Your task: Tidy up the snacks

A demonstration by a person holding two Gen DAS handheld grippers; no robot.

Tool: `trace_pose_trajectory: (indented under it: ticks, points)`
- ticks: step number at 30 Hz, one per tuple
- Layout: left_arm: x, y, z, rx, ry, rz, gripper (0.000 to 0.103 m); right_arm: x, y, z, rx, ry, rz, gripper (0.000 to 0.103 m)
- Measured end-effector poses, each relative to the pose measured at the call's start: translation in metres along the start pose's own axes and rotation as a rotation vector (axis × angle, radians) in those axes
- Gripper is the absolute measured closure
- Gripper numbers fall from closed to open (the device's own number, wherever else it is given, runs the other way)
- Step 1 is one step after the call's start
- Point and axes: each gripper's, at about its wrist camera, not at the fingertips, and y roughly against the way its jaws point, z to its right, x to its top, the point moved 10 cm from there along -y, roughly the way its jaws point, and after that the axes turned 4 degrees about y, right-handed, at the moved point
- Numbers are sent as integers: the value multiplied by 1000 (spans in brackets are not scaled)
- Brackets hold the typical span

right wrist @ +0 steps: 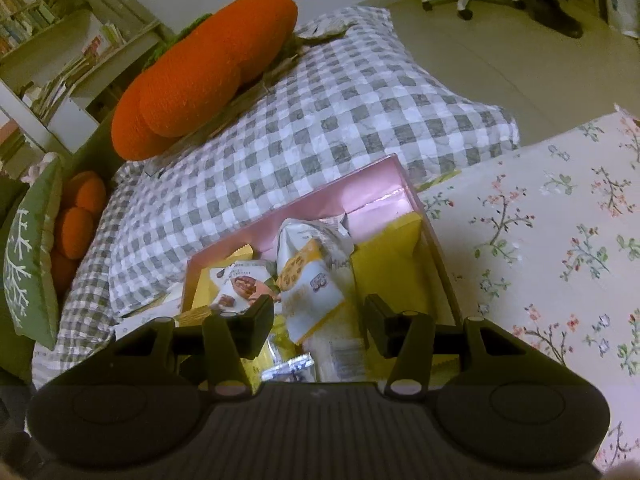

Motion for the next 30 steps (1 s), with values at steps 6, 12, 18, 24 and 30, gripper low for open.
trace_pose_trajectory:
  ticks: [6, 12, 18, 24, 30]
  points:
    - [-11, 17, 1, 114, -70, -10, 40, -14, 13, -2, 1, 3, -42, 55]
    - [-25, 44, 4, 164, -93, -10, 37, -35, 35, -11, 1, 67, -77, 55]
    - [-40, 75, 8, 198, -121, -3, 34, -59, 57, -20, -13, 148, -97, 55]
    - [-62, 104, 8, 178, -81, -16, 31, -81, 75, -23, -31, 192, -108, 55]
    - [-90, 136, 14, 185, -112, -9, 15, -115, 105, -32, -36, 219, -123, 50]
